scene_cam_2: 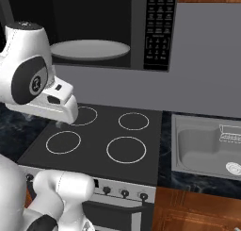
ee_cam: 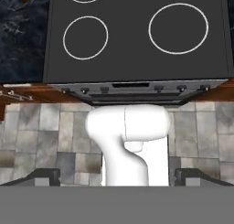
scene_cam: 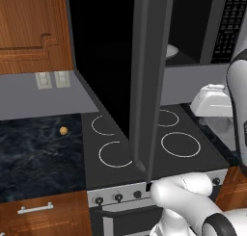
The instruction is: Place the sponge inside the microwave to prepare for sanitizing.
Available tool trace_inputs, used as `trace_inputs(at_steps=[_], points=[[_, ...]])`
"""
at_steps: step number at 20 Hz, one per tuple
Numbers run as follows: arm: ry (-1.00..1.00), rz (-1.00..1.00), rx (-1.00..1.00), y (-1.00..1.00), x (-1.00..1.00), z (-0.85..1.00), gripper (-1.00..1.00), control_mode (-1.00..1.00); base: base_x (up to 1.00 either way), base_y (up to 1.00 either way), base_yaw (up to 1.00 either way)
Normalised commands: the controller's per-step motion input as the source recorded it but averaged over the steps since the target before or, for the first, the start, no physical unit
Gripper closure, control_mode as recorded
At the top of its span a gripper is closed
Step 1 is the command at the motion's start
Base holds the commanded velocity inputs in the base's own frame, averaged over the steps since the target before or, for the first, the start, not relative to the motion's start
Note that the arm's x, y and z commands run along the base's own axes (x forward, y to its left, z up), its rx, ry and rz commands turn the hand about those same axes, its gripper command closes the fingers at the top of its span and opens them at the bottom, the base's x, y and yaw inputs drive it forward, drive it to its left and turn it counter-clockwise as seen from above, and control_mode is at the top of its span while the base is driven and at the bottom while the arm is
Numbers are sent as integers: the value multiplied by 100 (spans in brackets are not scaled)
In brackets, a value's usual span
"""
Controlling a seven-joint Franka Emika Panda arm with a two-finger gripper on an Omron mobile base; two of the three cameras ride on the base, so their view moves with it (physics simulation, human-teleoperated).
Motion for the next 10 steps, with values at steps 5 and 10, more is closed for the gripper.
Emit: trace_inputs(at_steps=[5,10], points=[[-2,1,-17,-1,0,-23,-100,-100,0,0,0],[6,0,-1,0,7,-12,-100,-100,0,0,0]])
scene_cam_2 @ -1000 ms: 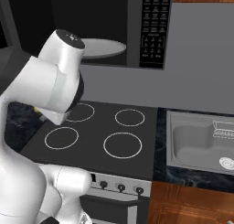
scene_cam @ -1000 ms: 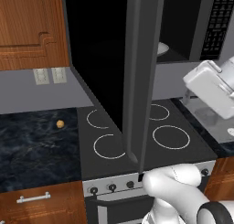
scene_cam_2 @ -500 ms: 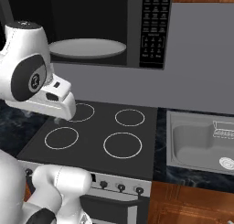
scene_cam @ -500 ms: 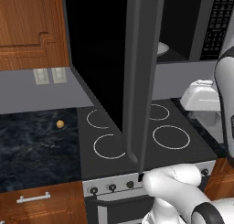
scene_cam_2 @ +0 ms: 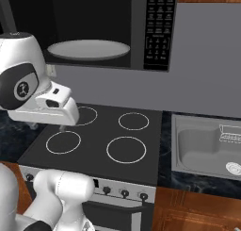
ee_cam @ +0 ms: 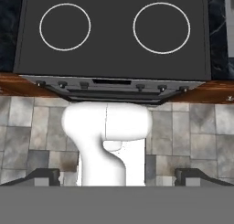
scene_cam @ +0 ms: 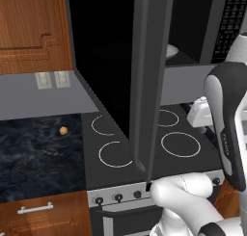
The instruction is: Place the sponge inside the microwave to prepare for sanitizing.
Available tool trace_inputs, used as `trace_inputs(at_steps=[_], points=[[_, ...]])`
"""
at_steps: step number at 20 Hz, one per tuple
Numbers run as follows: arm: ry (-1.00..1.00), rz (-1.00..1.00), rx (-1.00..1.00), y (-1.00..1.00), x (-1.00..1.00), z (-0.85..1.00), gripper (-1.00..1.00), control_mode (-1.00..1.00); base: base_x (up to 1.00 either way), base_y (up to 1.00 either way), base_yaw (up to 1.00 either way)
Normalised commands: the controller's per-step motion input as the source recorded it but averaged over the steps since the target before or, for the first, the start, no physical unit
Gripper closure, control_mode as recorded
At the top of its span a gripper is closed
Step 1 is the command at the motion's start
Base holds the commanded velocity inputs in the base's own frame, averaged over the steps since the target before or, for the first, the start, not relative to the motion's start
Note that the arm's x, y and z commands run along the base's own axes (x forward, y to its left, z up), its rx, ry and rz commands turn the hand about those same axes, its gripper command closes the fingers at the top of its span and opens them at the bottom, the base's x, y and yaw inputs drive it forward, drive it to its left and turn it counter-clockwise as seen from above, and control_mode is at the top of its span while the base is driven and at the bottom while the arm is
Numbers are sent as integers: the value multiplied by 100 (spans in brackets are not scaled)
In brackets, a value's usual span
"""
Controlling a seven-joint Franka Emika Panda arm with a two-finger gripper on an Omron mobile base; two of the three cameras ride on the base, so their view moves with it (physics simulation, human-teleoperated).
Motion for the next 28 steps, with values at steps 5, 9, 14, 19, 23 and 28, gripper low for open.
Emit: trace_inputs(at_steps=[5,9,14,19,23,28], points=[[13,0,0,-2,12,-9,-100,-100,0,0,0],[7,0,0,0,0,-11,-100,-100,0,0,0],[0,0,0,0,0,0,-100,-100,0,0,0],[0,0,0,0,0,0,-100,-100,0,0,0],[0,0,0,0,0,0,-100,-100,0,0,0],[0,0,0,0,0,0,-100,-100,0,0,0]])
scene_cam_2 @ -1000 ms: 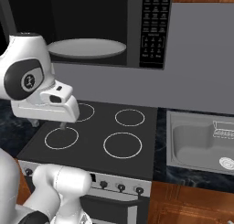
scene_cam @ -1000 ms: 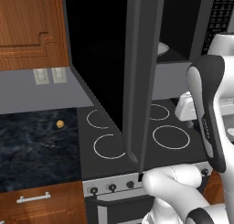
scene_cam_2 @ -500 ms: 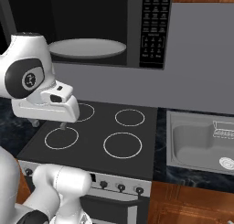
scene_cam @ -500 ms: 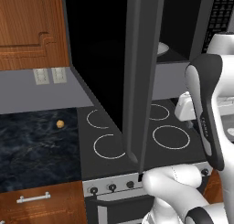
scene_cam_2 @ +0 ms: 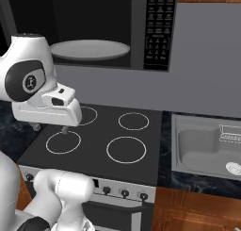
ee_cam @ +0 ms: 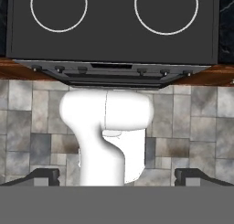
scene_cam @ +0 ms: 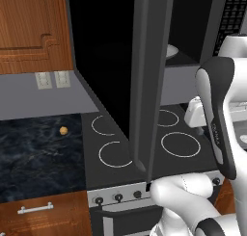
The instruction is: Place the sponge inside the microwave to prepare for sanitizing.
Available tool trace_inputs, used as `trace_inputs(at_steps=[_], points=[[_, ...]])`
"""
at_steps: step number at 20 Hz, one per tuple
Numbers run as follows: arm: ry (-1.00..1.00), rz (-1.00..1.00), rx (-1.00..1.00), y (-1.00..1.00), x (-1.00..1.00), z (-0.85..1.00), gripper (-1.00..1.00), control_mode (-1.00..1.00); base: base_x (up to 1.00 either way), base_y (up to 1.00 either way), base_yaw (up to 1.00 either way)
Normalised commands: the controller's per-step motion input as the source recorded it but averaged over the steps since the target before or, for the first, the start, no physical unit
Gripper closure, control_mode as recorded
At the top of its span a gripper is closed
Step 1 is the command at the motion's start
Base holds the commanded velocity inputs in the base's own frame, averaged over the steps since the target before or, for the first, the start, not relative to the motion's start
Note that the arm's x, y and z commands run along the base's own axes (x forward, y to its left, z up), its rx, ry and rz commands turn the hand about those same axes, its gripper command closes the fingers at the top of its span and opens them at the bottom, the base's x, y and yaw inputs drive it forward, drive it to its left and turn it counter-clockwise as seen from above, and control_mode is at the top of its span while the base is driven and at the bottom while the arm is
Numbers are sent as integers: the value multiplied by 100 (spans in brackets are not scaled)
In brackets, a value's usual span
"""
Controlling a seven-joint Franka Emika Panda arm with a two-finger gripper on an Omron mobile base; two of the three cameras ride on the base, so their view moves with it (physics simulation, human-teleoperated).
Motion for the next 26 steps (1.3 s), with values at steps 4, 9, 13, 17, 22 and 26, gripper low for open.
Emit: trace_inputs(at_steps=[4,9,13,17,22,26], points=[[0,0,0,0,0,0,-100,100,-1,0,0],[0,0,0,0,0,0,-100,100,-5,-1,0],[0,0,0,0,0,0,-100,100,-21,-4,0],[0,0,0,0,0,0,-100,100,-37,0,0],[0,0,0,0,0,0,-100,100,-52,0,-1],[0,0,0,0,0,0,-100,100,-36,0,-2]])
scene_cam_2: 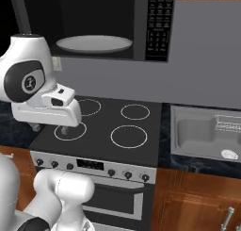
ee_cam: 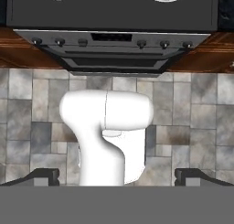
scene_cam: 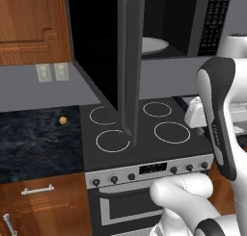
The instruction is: Place the sponge inside the microwave to prepare for sanitizing.
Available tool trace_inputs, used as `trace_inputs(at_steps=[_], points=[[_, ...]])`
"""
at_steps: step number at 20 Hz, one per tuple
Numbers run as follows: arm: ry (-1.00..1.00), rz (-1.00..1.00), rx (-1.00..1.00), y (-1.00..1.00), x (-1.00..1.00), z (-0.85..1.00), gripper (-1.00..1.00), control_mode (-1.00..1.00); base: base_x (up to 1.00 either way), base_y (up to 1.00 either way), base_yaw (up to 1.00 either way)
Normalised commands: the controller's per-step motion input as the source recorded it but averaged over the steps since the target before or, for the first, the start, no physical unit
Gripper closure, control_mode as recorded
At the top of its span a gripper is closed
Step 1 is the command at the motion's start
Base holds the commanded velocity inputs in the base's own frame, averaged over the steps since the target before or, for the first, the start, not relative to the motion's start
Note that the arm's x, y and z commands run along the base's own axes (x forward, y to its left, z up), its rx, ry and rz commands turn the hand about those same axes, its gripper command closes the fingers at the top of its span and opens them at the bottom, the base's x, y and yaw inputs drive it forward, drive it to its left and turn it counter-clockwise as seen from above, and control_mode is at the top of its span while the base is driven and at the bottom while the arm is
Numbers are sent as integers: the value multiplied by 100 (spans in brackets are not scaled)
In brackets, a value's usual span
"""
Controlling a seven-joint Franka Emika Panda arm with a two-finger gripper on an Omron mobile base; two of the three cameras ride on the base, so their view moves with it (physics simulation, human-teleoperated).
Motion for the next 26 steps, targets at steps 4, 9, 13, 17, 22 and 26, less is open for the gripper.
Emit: trace_inputs(at_steps=[4,9,13,17,22,26], points=[[0,0,0,0,0,0,-100,100,-9,-8,-1],[0,0,0,0,0,0,-100,100,-2,-23,0],[0,0,0,0,0,0,-100,100,0,-37,0],[0,0,0,0,0,0,-100,100,0,-51,0],[0,0,0,0,0,0,-100,100,0,-75,0],[0,0,0,0,0,0,-100,100,0,-81,0]])
